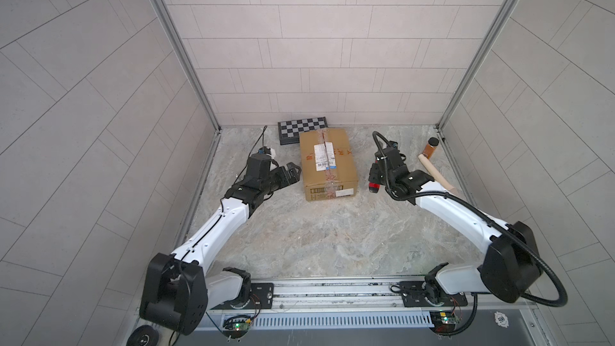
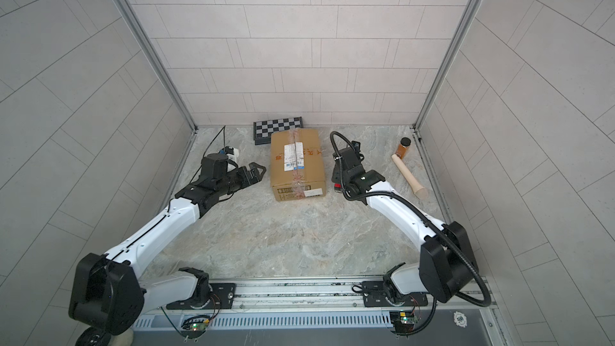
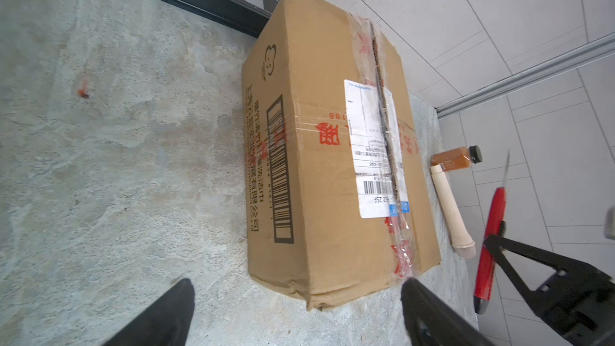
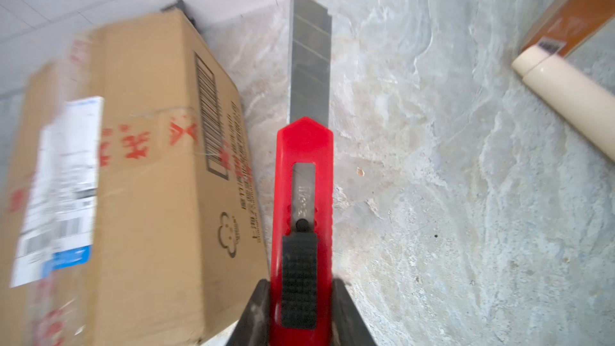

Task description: Unpack the express box

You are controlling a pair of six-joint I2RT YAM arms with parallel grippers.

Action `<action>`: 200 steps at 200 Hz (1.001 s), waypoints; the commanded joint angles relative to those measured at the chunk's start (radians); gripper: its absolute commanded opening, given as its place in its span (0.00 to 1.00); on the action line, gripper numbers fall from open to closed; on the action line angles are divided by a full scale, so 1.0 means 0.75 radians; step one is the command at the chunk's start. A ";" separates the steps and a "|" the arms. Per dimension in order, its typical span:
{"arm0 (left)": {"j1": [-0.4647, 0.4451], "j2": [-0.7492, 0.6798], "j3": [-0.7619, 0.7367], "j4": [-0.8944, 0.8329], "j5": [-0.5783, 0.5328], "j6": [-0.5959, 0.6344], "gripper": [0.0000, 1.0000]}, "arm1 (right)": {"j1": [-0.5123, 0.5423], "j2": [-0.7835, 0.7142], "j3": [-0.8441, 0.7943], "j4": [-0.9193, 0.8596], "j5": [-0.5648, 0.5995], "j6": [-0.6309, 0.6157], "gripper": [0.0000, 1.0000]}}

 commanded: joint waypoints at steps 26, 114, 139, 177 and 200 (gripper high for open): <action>-0.111 0.023 0.091 0.076 0.082 -0.023 1.00 | 0.239 -0.063 0.066 -0.064 0.003 -0.048 0.12; -0.256 0.077 0.139 0.159 0.111 -0.120 0.96 | 0.486 0.229 0.289 0.035 -0.121 -0.107 0.12; -0.258 0.099 0.139 0.147 0.107 -0.119 0.92 | 0.516 0.261 0.321 0.049 -0.134 -0.130 0.12; -0.258 0.145 0.137 0.184 0.139 -0.132 0.77 | 0.559 0.295 0.368 0.040 -0.135 -0.172 0.12; -0.260 0.165 0.139 0.203 0.152 -0.140 0.62 | 0.577 0.306 0.377 0.038 -0.150 -0.186 0.12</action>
